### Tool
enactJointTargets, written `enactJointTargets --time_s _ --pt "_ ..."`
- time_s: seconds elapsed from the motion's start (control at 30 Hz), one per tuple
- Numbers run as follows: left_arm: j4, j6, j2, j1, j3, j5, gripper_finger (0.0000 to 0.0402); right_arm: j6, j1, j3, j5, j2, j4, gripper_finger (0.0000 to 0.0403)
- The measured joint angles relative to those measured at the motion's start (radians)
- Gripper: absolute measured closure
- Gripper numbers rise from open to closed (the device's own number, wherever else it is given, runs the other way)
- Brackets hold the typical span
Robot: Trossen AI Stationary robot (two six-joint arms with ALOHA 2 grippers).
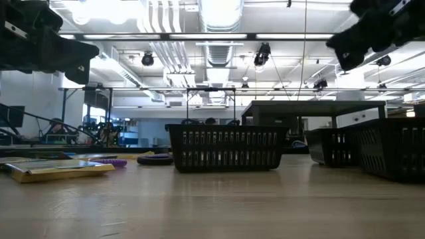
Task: Pick & Place Office Desk Supplies
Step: Put the top right black basket on the shelf
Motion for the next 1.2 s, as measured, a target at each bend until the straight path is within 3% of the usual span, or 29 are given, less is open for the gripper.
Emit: enactJointTargets --time_s 0.23,0.37,0.53,0.73,0.97,1.2 --pt "0.000 0.000 0.000 0.000 0.000 0.000 0.0374 0.025 0.000 0.272 0.030 0.372 -0.425 0.0333" --pt "0.000 0.000 0.000 0.000 0.000 0.000 0.0374 0.005 -0.002 0.384 0.104 0.568 -0.589 0.0290" --pt "0.000 0.000 0.000 0.000 0.000 0.000 0.0374 -0.080 -0.032 0.415 0.130 0.750 -0.632 0.0251" --pt "0.000 0.001 0.000 0.000 0.000 0.000 0.0374 -0.119 -0.099 0.414 0.126 0.879 -0.629 0.0232" --pt "0.000 0.005 0.000 0.000 0.000 0.000 0.0374 -0.134 -0.155 0.414 0.014 0.933 -0.623 0.0254" --pt "0.000 0.005 0.000 0.000 0.000 0.000 0.0374 -0.043 -0.167 0.414 -0.049 0.938 -0.621 0.0343"
